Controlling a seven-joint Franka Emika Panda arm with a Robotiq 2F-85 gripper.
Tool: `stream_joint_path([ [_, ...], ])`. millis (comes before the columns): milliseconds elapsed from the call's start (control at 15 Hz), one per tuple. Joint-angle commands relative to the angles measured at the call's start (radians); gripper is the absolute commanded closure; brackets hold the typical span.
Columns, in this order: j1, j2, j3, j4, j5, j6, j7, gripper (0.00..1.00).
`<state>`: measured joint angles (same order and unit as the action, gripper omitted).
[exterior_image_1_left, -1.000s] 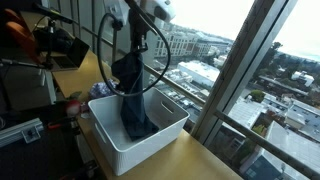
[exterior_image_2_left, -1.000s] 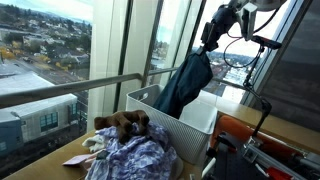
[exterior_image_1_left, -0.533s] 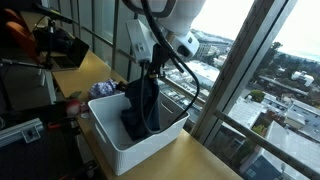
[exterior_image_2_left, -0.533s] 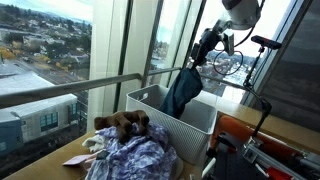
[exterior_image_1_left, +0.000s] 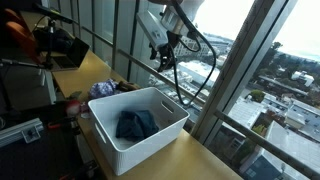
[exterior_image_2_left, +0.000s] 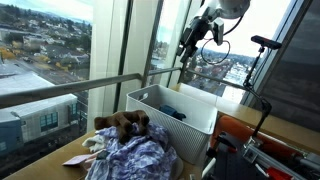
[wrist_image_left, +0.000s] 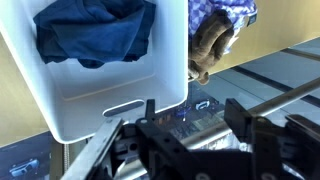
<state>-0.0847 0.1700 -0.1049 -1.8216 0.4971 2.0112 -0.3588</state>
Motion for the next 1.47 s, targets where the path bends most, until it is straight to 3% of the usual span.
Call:
stream_joint_path([
  [0,-0.010,0.025,0.036,0.096,-0.030,-0.045,0.006,0.00],
  [600,0.074,0.029,0.136,-0.001,-0.106,0.160,0.010,0.00],
  [1400,0.226,0.017,0.237,-0.200,-0.340,0.370,0.178,0.00],
])
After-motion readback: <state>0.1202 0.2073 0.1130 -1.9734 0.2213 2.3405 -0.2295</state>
